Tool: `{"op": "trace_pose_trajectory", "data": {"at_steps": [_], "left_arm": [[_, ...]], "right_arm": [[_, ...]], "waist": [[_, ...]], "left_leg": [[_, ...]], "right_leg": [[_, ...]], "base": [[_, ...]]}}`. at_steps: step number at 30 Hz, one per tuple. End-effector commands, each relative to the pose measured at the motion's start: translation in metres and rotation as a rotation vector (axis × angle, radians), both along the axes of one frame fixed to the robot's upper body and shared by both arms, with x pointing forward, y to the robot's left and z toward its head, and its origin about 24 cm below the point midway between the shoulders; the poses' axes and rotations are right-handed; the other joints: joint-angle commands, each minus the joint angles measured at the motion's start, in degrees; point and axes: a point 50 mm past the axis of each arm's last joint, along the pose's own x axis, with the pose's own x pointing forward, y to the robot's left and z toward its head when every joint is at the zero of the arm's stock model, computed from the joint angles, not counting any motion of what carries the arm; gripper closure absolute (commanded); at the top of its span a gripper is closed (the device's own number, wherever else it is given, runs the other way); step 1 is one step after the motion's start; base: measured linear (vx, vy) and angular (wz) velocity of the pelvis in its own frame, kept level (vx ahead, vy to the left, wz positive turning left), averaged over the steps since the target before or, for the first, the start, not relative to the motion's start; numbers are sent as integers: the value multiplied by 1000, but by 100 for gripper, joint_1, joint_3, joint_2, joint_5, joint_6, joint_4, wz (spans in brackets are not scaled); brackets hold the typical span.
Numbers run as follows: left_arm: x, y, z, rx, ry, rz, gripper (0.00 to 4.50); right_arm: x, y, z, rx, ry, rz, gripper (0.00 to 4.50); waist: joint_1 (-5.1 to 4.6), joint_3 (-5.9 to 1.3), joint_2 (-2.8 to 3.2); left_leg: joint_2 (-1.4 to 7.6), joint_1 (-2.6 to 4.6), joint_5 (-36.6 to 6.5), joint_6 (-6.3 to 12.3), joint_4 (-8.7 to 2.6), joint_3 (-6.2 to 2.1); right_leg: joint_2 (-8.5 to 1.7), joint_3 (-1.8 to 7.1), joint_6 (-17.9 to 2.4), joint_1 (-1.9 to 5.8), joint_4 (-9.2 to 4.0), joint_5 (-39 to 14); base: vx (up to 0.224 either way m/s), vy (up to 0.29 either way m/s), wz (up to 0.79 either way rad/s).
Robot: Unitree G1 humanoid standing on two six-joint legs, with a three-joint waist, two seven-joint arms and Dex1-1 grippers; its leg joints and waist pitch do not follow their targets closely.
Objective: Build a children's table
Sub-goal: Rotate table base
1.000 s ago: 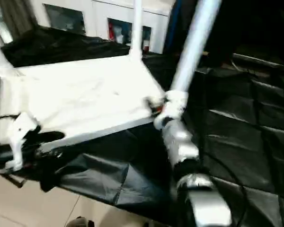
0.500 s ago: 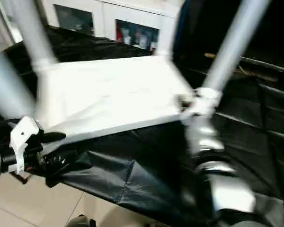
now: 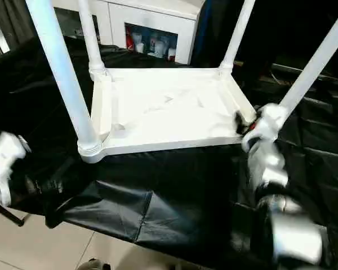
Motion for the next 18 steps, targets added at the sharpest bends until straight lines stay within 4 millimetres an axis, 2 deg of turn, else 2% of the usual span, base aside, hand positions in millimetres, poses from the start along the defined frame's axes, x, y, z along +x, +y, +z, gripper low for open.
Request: {"op": "trace_pose_trajectory", "data": {"at_steps": [1, 2, 3, 4, 6, 7, 8, 9, 10, 11, 13, 14, 15, 16, 18], "left_arm": [[4, 0, 1, -11, -37, 22, 11], [11, -5, 3, -41, -69, 29, 11], [12, -7, 4, -51, -73, 27, 11], [18, -13, 5, -77, -90, 27, 11], [27, -20, 5, -94, -106, 30, 11], [28, -20, 5, -94, -106, 30, 11], [33, -23, 3, -87, -108, 29, 11], [37, -26, 2, -87, -108, 27, 11], [42, -32, 1, -95, -112, 19, 11], [44, -33, 1, -100, -115, 16, 11], [50, -39, 2, -126, -132, 1, 11], [54, -45, 4, -151, -143, -12, 11], [61, -60, 8, -204, -160, -69, 11], [61, -60, 8, -205, -160, -71, 11], [58, -88, 16, -298, -144, -244, 11]], "right_arm": [[-2, -5, 8, -31, -55, -26, 121], [-8, -7, 2, -26, -60, -62, 121], [-10, -8, 1, -28, -61, -74, 121], [-17, -10, -5, -29, -60, -120, 121], [-25, -13, -10, -25, -65, -171, 121], [-26, -13, -10, -26, -65, -176, 121], [-29, -13, -12, -39, -63, -187, 121], [-33, -13, -14, -48, -60, -199, 121], [-36, -14, -17, -56, -51, -215, 121], [-37, -14, -17, -56, -48, -217, 121], [-39, -14, -20, -60, -29, -226, 121], [-40, -14, -23, -62, -11, -233, 121], [-39, -14, -26, -75, 31, -242, 121], [-39, -14, -26, -76, 32, -242, 121], [-35, -13, -32, -101, 118, -224, 121]], "waist": [[7, -384, 72], [-1, -385, 65], [18, -386, 75], [0, -385, 78], [19, -381, 72], [12, -382, 66], [14, -389, 60], [-10, -383, 86], [-18, -386, 48], [-16, -383, 53], [-40, -386, 16], [-36, -390, 25], [-55, -382, 8], [-47, -386, 11], [-41, -397, 1]], "left_leg": [[92, 94, -1061, 25, -388, -35], [88, 74, -1018, 22, -394, -41], [93, 102, -1041, 14, -385, -27], [87, 89, -1049, 3, -390, -35], [81, 111, -1155, -23, -389, -28], [76, 79, -1123, -35, -402, -45], [78, 84, -1121, -41, -400, -45], [71, 96, -1169, -49, -395, -38], [66, 85, -1155, -53, -392, -42], [65, 83, -1167, -52, -397, -46], [67, 70, -1183, -41, -396, -49], [64, 70, -1174, -40, -393, -50], [60, 78, -1168, -23, -385, -39], [58, 83, -1155, -19, -381, -35], [63, 67, -1055, -20, -376, -41]], "right_leg": [[-230, 203, -1065, 243, -370, -623], [-232, 203, -1069, 262, -360, -575], [-231, 208, -1063, 236, -365, -562], [-228, 206, -1068, 255, -355, -535], [-236, 216, -987, 239, -380, -661], [-237, 210, -962, 268, -380, -686], [-238, 206, -946, 265, -377, -690], [-225, 209, -904, 249, -396, -719], [-233, 213, -855, 262, -401, -761], [-233, 210, -839, 262, -404, -809], [-241, 210, -816, 265, -411, -900], [-243, 209, -813, 267, -411, -918], [-241, 214, -824, 248, -426, -981], [-239, 212, -824, 247, -431, -977], [-248, 212, -850, 269, -400, -841]], "base": [[0, 0, 0], [0, 0, 0], [0, 0, 0], [0, 0, 0], [0, 0, 0], [0, 0, 0], [0, 0, 0], [0, 0, 0], [0, 0, 0], [0, 0, 0], [0, 0, 0], [0, 0, 0], [0, 0, 0], [0, 0, 0], [0, 0, 0]]}}
